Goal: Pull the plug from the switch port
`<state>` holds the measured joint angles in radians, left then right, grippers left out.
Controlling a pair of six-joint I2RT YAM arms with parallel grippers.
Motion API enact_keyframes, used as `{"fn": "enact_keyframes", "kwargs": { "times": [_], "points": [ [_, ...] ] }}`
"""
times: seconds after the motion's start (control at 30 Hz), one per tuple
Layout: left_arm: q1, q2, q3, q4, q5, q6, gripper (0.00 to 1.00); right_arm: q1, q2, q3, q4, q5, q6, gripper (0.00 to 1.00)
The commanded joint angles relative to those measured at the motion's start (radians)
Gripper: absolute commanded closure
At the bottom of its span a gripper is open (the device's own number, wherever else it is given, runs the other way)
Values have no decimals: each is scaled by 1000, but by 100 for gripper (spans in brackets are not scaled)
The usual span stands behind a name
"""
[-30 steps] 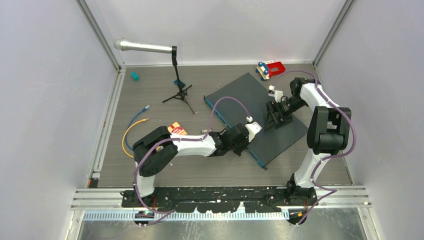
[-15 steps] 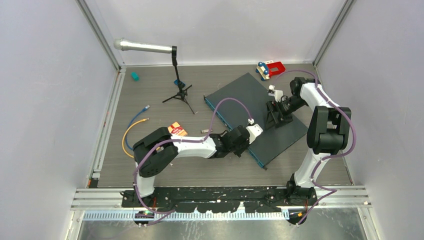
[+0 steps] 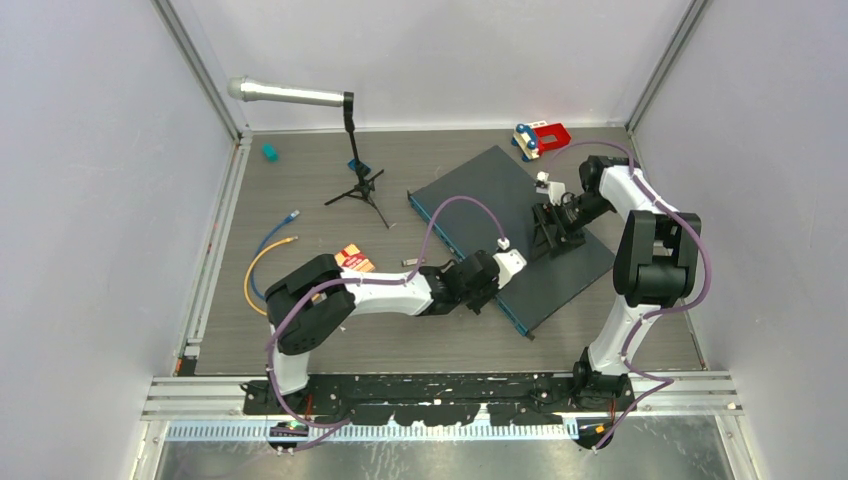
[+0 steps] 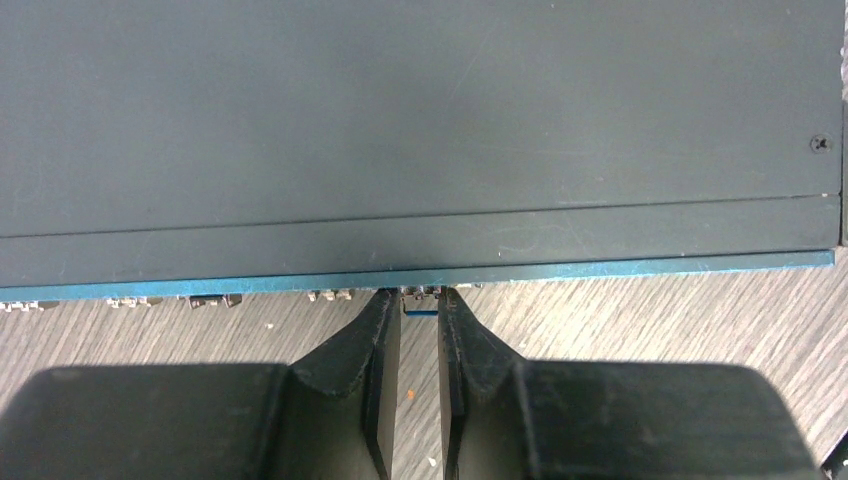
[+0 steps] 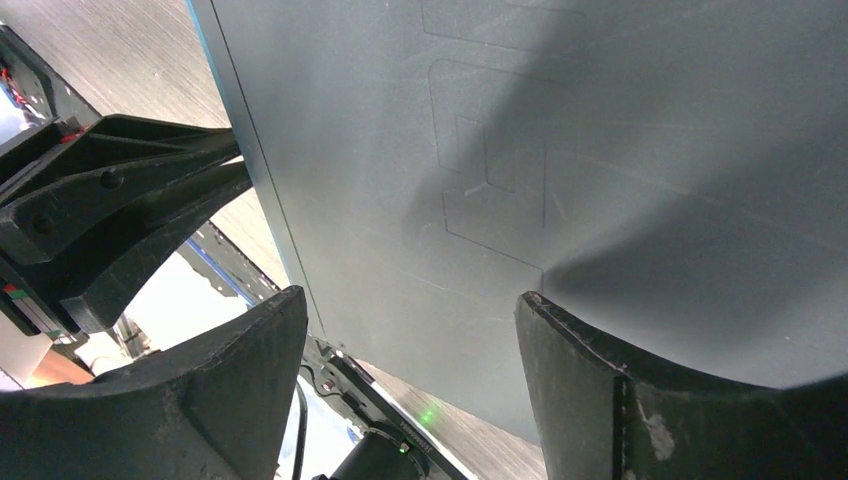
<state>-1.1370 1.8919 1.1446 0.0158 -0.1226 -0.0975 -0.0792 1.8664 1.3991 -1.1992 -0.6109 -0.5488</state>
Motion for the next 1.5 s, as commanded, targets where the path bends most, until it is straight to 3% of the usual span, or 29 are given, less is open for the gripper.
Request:
{"fn": "enact_keyframes", "kwargs": {
  "times": [0.0,0.37,0.67,0.93,1.07,1.47],
  "points": [
    [-7,-57,-6,-176,58,-9,100,7,-4,40,-21,-7,-19,16],
    [-7,-106,-56,-196,95,-21,100,7,-1,41,-25,-7,-17,13],
    [9,-277,-196,-199,160,137,100,7,6,46,-29,-7,-20,13],
    [115,-413,-212,-475,214,368,100,8,5,49,-31,-8,-20,13],
    [222,-449,-246,-567,226,471,92,10,12,51,-33,-7,-20,13],
    [450,-441,-297,-649,258,713,82,15,24,56,-37,-1,-22,13]
  ]
}}
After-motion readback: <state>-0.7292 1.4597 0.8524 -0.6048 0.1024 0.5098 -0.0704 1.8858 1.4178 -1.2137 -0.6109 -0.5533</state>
